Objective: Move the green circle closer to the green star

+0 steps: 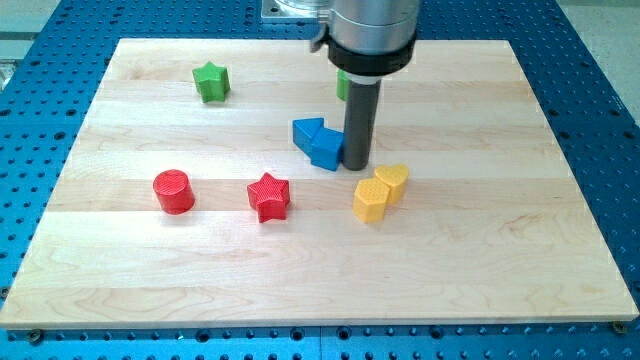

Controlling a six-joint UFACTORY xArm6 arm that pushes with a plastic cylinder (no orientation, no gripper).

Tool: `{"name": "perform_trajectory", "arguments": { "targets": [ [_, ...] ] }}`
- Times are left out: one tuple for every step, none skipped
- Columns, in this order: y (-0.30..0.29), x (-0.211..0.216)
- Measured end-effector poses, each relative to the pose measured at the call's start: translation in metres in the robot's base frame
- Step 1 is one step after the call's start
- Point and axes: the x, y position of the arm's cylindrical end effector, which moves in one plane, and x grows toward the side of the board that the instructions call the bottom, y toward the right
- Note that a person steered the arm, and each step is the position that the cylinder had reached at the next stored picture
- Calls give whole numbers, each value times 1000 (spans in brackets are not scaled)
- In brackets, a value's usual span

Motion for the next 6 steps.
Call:
{"name": "perform_trajectory", "arguments": {
  "targets": [
    [65,-26],
    [96,-104],
    [74,-132],
    [6,-130],
    [-69,-129],
    [-114,-129]
  ]
}}
